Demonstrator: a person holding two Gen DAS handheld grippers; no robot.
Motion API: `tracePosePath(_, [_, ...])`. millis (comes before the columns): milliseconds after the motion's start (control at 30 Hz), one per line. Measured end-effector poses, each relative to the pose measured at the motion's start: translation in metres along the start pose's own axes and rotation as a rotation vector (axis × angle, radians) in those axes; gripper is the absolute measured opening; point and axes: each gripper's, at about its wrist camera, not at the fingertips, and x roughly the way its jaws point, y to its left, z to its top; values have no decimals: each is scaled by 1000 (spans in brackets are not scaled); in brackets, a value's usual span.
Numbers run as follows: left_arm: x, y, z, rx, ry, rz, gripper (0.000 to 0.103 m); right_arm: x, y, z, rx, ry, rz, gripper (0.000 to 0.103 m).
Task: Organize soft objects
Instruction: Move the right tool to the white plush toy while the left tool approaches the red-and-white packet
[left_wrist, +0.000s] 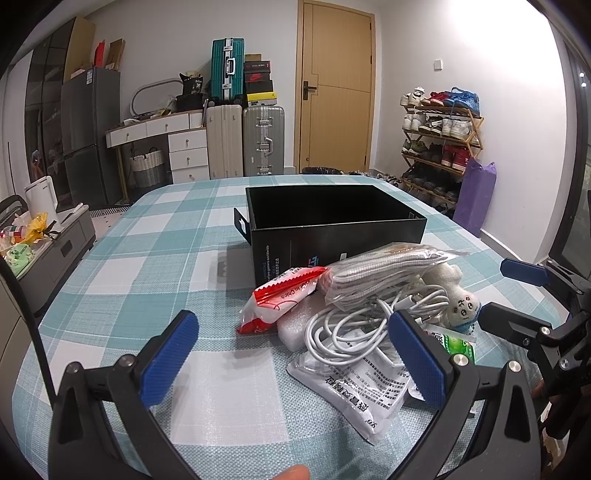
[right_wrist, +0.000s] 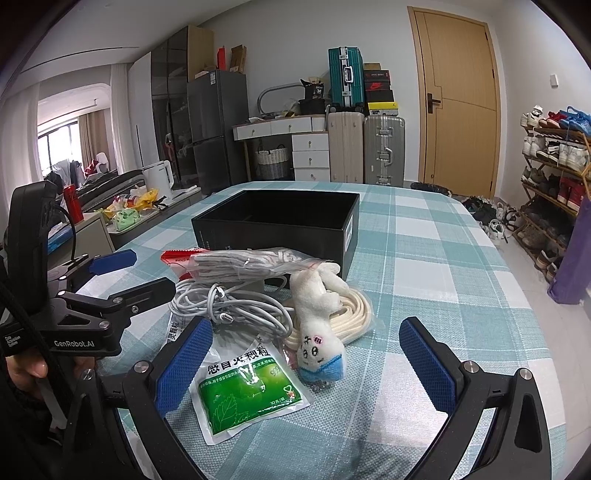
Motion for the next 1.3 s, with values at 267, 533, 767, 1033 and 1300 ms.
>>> tracePosePath(267, [2, 1, 3, -4, 8, -26, 103, 0, -1, 1, -16, -7, -12, 103])
tracePosePath(533, [0, 4, 7, -17, -3, -23, 103, 5, -8, 5, -21, 27, -43, 103])
tracePosePath(767, [3, 9, 13, -6, 2, -8, 103, 14, -13, 7, -10, 80, -52, 103])
tracePosePath(1033, [8, 14, 20, 25, 14, 2, 103, 24, -21, 14, -7, 113, -83, 103])
tracePosePath(1300, [17, 22, 23, 3, 67, -47, 103, 30, -28, 17, -10, 128, -104, 102])
